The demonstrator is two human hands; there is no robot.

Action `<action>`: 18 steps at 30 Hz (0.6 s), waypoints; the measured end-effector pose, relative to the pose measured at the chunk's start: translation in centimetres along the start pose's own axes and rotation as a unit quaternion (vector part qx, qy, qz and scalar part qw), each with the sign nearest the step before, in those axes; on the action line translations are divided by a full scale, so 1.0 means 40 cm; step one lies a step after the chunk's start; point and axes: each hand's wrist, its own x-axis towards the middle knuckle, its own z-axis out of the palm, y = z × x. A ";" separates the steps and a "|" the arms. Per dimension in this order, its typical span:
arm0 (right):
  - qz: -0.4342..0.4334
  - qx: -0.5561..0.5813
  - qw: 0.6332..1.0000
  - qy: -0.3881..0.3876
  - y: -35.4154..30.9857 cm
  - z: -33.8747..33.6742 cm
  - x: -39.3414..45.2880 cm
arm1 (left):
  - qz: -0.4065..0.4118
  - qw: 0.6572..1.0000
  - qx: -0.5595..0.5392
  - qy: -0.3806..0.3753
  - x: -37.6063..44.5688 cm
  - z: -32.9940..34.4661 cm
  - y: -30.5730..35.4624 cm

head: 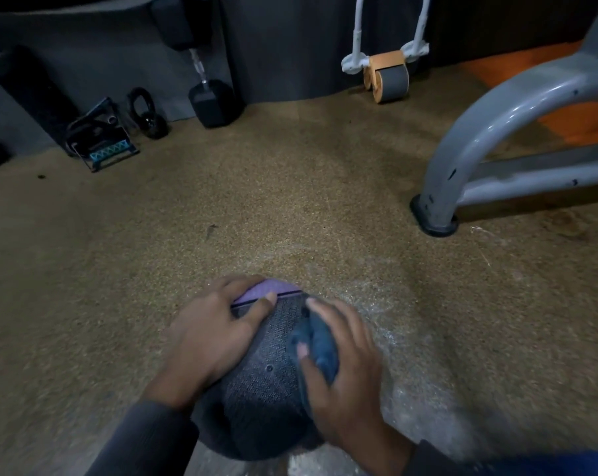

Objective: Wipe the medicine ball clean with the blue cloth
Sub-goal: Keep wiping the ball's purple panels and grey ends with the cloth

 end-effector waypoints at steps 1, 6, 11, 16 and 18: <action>0.060 0.039 0.997 0.016 0.005 0.006 0.006 | 0.009 1.000 0.003 -0.004 0.005 0.001 0.004; 0.480 0.264 0.836 0.008 0.062 0.020 0.003 | 0.041 0.998 -0.012 -0.042 0.012 -0.012 -0.008; 0.267 0.076 0.959 -0.063 0.021 0.019 -0.013 | 0.114 0.980 -0.126 -0.106 0.029 -0.047 -0.082; 0.429 0.152 0.885 -0.097 0.081 0.042 0.035 | 0.152 0.972 -0.141 -0.114 0.032 -0.049 -0.095; 0.473 0.138 0.863 -0.112 0.098 0.047 0.037 | 0.154 0.975 -0.121 -0.105 0.033 -0.043 -0.084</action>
